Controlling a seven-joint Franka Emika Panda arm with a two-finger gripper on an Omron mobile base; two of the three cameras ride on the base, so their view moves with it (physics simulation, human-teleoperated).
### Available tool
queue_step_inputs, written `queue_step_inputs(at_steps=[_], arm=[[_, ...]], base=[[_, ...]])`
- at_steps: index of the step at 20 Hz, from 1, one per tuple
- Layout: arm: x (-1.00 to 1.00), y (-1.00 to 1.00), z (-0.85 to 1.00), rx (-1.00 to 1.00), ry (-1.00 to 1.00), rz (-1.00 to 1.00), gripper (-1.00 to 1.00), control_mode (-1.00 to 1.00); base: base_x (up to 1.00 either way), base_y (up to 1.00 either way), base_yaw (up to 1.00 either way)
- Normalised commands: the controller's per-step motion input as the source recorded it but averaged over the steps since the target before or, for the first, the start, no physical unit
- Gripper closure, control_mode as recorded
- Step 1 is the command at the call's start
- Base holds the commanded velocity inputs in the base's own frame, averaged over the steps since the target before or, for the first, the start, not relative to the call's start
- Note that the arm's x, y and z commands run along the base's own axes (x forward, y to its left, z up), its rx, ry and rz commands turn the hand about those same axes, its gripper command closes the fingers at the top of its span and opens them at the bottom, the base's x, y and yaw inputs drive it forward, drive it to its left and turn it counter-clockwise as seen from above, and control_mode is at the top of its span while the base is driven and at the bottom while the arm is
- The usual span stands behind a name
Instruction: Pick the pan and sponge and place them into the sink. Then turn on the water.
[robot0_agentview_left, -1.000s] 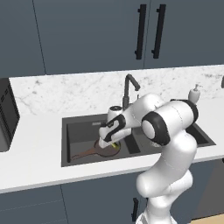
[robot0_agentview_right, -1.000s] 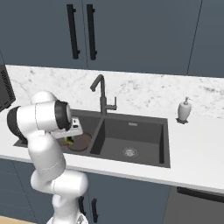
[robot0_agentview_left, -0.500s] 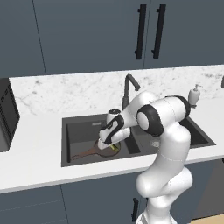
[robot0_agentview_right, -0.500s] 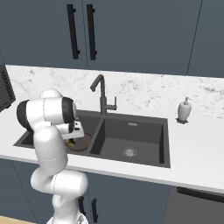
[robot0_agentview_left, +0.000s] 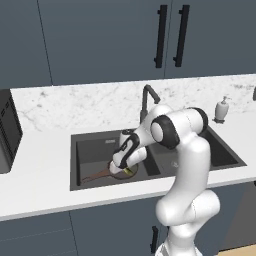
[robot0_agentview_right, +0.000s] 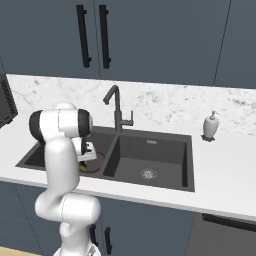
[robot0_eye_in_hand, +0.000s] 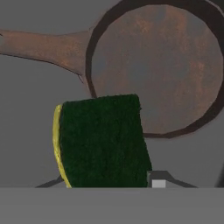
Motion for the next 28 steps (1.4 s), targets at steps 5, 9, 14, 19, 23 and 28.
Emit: queue_step_inputs(at_steps=[5,9,14,19,23,28], arm=[[0.12,0.02,-0.23,0.00,0.00,0.00,1.00,-1.00],[0.01,0.00,-0.03,0.00,0.00,0.00,1.00,-1.00],[0.14,0.00,-0.07,0.01,0.01,0.00,1.00,-1.00],[0.48,0.04,-0.18,0.06,0.00,0.00,1.00,-1.00],[0.29,0.02,-0.02,0.05,0.00,0.00,-1.00,-1.00],[0.05,0.01,0.02,0.03,0.00,0.00,-1.00,-1.00]], base=[[0.00,0.00,0.00],[0.00,0.00,0.00],[0.00,0.00,0.00],[0.00,0.00,0.00],[0.00,0.00,0.00],[0.00,0.00,0.00]])
